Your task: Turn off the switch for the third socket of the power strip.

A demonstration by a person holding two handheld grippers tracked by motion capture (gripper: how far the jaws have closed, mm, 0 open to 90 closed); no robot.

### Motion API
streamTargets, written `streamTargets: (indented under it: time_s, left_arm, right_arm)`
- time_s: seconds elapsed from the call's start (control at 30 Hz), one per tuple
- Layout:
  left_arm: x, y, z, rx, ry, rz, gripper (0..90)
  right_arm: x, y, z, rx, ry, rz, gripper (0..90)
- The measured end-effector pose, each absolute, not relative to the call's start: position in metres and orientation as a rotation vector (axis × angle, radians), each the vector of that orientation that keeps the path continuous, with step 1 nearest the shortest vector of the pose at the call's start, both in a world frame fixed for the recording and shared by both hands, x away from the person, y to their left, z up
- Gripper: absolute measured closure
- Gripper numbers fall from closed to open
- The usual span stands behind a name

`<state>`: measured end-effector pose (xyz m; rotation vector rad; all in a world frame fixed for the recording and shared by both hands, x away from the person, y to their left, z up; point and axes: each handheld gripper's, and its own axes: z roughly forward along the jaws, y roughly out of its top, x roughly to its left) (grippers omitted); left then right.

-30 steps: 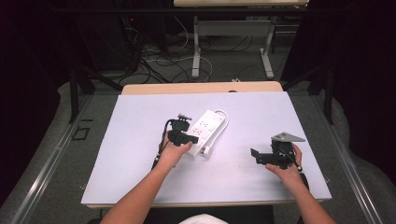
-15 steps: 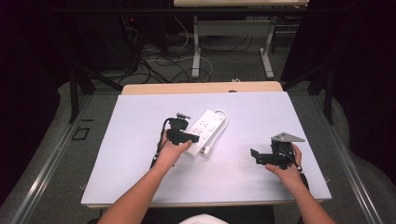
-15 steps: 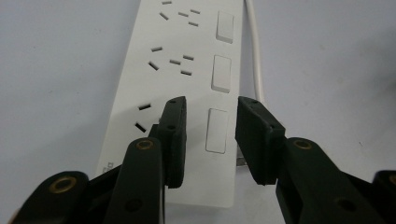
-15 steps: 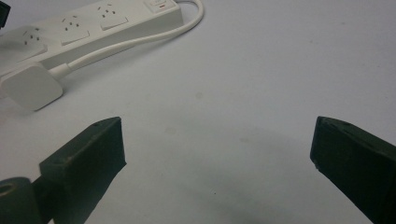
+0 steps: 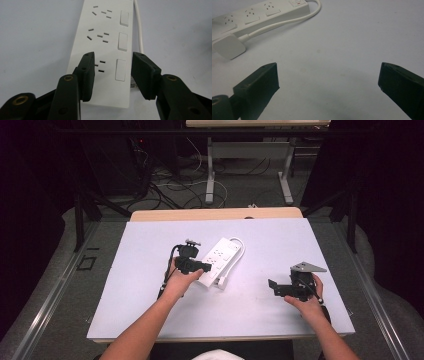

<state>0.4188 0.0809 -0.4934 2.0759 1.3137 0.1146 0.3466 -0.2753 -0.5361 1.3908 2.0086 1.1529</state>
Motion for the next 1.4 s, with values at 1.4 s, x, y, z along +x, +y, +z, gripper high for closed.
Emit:
streamTargets:
  time_s: [1.4]
  left_arm:
    - [0.418, 0.124, -0.478, 2.063, 1.298, 0.323, 34.6]
  right_arm:
    - [0.347, -0.275, -0.537, 1.384, 2.014, 1.152, 2.5]
